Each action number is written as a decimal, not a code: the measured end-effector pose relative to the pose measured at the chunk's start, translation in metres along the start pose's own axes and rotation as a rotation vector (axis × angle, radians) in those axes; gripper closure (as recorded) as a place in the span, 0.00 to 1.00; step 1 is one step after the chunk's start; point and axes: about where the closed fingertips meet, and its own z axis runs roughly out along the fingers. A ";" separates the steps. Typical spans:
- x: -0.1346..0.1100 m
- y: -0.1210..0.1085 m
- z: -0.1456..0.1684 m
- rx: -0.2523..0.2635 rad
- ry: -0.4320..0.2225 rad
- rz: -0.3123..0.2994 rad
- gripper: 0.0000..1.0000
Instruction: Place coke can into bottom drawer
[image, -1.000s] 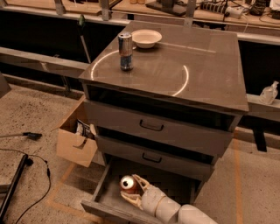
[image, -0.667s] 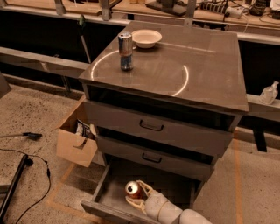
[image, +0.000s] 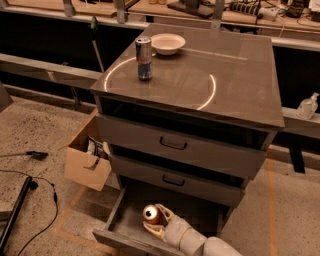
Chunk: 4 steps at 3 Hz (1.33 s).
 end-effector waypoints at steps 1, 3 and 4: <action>0.016 -0.011 0.009 0.011 -0.009 -0.025 1.00; 0.077 -0.043 0.021 0.038 -0.007 0.022 1.00; 0.107 -0.054 0.030 0.042 -0.018 0.046 1.00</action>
Offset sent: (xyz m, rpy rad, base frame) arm 0.0430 -0.0428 -0.0742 0.0028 -0.0167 -0.0374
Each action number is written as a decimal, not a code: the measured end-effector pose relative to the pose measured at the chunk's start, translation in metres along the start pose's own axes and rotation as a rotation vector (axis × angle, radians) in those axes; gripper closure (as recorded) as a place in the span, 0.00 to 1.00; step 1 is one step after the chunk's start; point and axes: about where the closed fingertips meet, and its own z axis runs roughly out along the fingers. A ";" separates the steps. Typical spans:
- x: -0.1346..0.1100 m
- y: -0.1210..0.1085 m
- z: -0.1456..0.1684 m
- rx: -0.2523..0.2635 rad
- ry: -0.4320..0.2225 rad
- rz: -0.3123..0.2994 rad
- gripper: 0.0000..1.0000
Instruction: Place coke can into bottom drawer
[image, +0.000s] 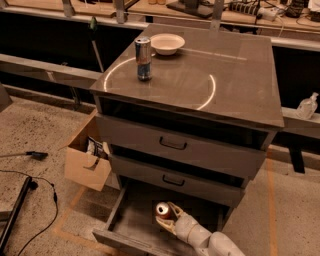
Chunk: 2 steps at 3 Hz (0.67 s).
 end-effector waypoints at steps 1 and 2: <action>0.021 -0.006 0.005 0.008 0.007 0.019 1.00; 0.051 -0.010 0.011 0.025 0.041 0.039 1.00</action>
Offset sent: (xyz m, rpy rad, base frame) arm 0.0188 -0.0265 -0.0864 -0.0246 0.0867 -0.0759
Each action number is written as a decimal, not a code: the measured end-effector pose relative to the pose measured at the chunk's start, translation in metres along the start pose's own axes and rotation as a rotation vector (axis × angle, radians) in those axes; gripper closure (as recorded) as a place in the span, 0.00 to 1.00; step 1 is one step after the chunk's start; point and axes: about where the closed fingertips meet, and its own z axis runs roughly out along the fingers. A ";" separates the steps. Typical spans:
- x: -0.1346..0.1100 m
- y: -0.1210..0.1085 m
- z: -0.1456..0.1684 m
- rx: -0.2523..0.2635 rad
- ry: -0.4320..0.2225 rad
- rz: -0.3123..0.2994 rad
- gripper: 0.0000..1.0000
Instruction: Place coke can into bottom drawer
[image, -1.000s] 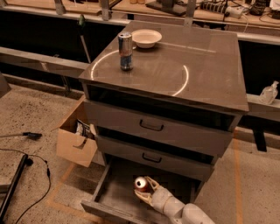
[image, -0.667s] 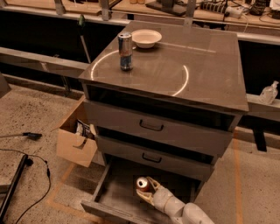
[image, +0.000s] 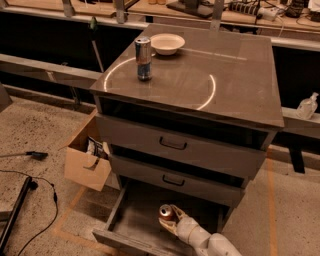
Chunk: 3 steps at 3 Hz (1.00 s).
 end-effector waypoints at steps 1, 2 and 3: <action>0.026 -0.004 0.006 0.013 0.035 0.012 1.00; 0.047 -0.012 0.011 0.028 0.061 0.017 1.00; 0.063 -0.022 0.013 0.055 0.082 0.032 0.88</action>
Offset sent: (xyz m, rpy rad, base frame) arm 0.0208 -0.0299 -0.0725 -0.0597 0.0676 -0.0694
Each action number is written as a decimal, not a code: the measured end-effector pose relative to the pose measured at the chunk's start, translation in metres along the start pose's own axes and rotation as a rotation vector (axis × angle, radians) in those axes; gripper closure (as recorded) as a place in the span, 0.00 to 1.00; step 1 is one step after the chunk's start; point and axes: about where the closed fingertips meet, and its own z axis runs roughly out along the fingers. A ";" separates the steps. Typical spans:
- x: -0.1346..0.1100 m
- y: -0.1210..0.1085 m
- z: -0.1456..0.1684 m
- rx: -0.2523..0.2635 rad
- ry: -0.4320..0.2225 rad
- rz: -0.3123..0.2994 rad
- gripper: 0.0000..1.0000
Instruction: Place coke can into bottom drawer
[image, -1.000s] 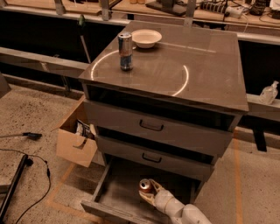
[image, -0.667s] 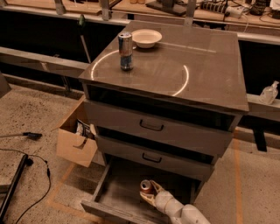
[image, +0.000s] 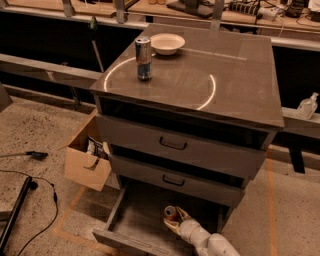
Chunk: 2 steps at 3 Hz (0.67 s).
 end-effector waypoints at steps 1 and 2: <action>0.013 -0.004 0.004 0.023 0.016 0.026 0.66; 0.020 -0.005 0.007 0.040 0.026 0.045 0.42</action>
Offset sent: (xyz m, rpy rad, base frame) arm 0.0062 -0.0117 -0.0297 0.0098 0.0501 -0.0904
